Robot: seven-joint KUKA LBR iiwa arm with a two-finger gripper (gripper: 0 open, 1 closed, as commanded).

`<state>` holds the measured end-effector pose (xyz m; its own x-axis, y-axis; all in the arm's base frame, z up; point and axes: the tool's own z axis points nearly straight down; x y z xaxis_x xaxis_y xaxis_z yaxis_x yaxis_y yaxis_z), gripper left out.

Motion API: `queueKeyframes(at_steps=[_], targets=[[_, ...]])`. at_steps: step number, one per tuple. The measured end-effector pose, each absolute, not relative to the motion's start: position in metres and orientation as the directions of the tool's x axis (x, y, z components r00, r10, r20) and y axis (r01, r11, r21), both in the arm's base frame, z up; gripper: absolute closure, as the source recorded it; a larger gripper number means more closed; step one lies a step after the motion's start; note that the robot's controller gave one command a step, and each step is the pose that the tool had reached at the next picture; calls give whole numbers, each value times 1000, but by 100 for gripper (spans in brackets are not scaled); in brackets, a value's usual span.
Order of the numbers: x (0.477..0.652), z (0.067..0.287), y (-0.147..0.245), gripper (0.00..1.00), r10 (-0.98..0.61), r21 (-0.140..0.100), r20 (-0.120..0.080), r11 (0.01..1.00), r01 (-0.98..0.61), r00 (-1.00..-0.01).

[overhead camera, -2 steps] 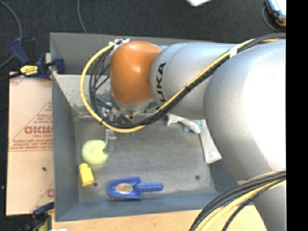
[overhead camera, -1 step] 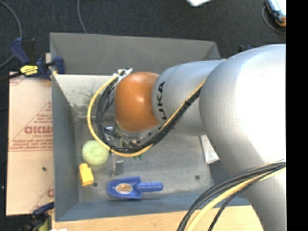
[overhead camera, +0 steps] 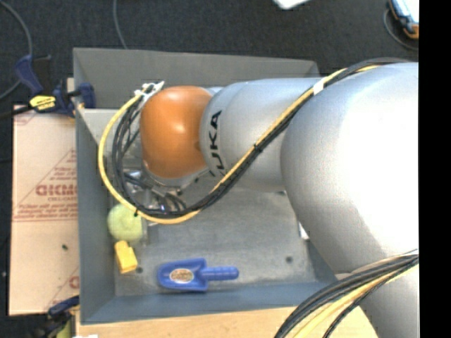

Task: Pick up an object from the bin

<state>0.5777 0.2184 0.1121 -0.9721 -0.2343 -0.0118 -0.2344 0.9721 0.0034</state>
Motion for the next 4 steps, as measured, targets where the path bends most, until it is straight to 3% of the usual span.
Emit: queueKeyframes(at_steps=[1, 2, 3, 4], targets=[[588, 70, 224, 0, -318, 0, -4, 948, -318, -948], [585, 69, 223, 0, -319, 0, -2, 948, -319, -948], [558, 80, 210, 0, -465, -1, -6, 885, -465, -885], [565, 82, 206, 100, -476, 1, -7, 879, -476, -879]])
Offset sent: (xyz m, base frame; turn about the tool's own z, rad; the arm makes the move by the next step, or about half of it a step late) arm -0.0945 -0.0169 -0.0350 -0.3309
